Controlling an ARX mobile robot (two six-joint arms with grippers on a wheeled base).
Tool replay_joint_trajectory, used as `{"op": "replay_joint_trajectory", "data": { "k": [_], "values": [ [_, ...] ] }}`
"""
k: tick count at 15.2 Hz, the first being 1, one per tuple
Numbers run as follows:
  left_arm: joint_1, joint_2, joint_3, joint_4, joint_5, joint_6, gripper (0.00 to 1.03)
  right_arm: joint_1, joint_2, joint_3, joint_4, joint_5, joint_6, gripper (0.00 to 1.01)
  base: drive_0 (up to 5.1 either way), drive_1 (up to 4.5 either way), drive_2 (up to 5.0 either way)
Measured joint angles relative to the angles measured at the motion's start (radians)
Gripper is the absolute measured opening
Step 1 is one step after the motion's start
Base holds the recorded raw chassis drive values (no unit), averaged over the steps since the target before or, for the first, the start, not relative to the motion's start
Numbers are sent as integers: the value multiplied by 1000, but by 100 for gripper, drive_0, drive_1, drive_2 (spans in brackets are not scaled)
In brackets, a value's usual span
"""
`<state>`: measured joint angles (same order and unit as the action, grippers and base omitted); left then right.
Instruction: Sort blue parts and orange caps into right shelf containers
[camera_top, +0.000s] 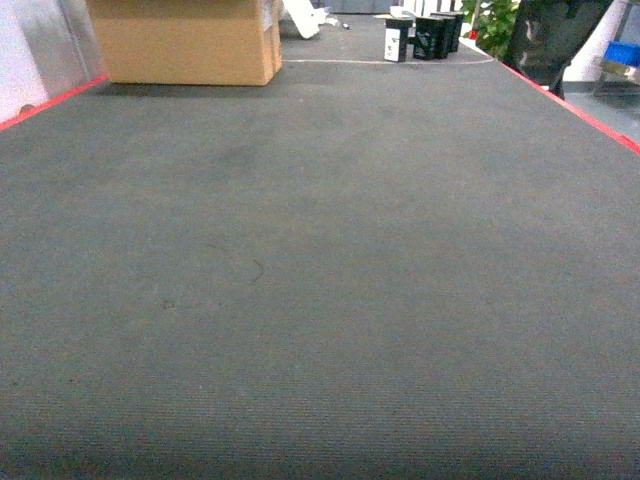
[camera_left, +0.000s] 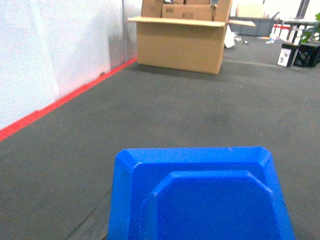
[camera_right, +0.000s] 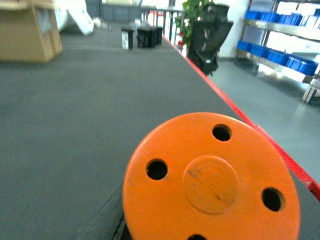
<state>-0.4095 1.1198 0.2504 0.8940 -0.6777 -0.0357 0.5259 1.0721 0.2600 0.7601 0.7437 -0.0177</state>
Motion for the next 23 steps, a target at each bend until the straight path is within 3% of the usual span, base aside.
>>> {"op": "replay_joint_trajectory", "data": {
  "k": [1, 2, 3, 4, 8, 12, 16, 19, 20, 21, 22, 23],
  "values": [
    [4, -183, 1, -65, -5, 47, 42, 32, -145, 10, 30, 88, -31, 44, 0, 0, 0],
    [24, -188, 13, -161, 59, 61, 42, 23, -114, 15, -45, 45, -30, 44, 0, 0, 0],
    [159, -382, -58, -345, 405, 43, 42, -145, -328, -77, -209, -332, 2, 44, 0, 0, 0],
    [234, -478, -132, -395, 497, 42, 42, -263, -456, -148, -274, -472, 3, 44, 0, 0, 0],
    [296, -595, -177, -455, 563, 42, 42, -353, -578, -192, -346, -566, 7, 43, 0, 0, 0],
    [331, -628, -191, -482, 610, 42, 42, -376, -611, -204, -368, -588, 7, 43, 0, 0, 0],
    [412, -669, -200, -506, 663, 41, 42, -399, -648, -210, -392, -614, 8, 43, 0, 0, 0],
    [416, -695, -203, -524, 661, 40, 42, -416, -678, -216, -414, -626, 9, 43, 0, 0, 0],
    [412, -708, -206, -532, 674, 40, 42, -445, -692, -219, -429, -679, 10, 43, 0, 0, 0],
    [406, -738, -212, -554, 679, 40, 42, -520, -717, -232, -430, -732, 10, 43, 0, 0, 0],
    [407, -745, -240, -512, 677, 40, 42, -536, -733, -247, -432, -731, 13, 43, 0, 0, 0],
    [407, -768, -240, -554, 677, 39, 42, -529, -754, -247, -444, -742, 14, 43, 0, 0, 0]
  ]
}}
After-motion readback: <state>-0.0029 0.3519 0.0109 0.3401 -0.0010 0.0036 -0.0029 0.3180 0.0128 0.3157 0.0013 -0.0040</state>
